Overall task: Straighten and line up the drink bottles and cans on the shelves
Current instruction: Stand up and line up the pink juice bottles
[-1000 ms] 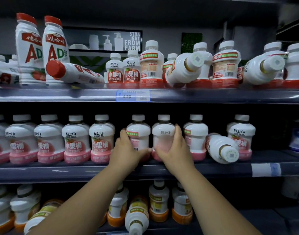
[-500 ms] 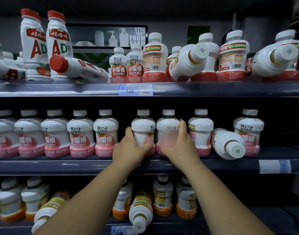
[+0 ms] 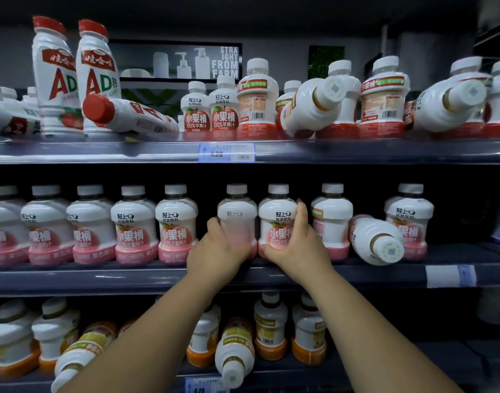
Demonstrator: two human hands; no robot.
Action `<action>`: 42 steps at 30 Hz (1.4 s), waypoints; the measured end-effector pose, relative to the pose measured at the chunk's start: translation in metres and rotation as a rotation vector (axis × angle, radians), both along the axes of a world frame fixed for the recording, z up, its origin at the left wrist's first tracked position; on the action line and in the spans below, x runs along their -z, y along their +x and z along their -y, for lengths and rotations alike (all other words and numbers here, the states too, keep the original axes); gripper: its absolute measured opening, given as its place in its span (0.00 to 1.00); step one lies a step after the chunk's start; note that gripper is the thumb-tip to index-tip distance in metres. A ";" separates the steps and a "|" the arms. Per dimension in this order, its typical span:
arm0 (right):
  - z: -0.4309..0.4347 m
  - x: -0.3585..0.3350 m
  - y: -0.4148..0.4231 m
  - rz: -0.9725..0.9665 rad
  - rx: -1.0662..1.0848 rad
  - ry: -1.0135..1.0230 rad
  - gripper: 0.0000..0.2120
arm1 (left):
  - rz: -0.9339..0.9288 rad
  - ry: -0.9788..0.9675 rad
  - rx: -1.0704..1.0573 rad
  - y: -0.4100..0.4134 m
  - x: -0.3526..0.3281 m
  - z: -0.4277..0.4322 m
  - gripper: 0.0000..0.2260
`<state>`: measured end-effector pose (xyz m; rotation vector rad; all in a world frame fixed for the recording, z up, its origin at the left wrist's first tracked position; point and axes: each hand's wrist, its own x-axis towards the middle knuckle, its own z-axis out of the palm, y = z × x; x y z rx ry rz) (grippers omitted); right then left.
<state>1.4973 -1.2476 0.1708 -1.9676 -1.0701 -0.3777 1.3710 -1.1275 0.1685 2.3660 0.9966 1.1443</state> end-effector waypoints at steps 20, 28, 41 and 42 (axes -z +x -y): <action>0.009 -0.004 0.004 0.007 -0.085 -0.056 0.58 | 0.030 0.398 -0.095 -0.037 0.008 0.007 0.24; -0.006 -0.010 -0.018 0.006 -0.053 -0.158 0.59 | -0.191 0.663 -0.176 -0.076 0.015 -0.022 0.30; -0.006 -0.002 -0.040 -0.039 0.025 -0.128 0.57 | -0.208 0.680 0.090 -0.079 0.037 -0.023 0.25; -0.003 0.001 -0.043 -0.039 0.019 -0.106 0.56 | -0.178 0.664 0.122 -0.078 0.037 -0.020 0.25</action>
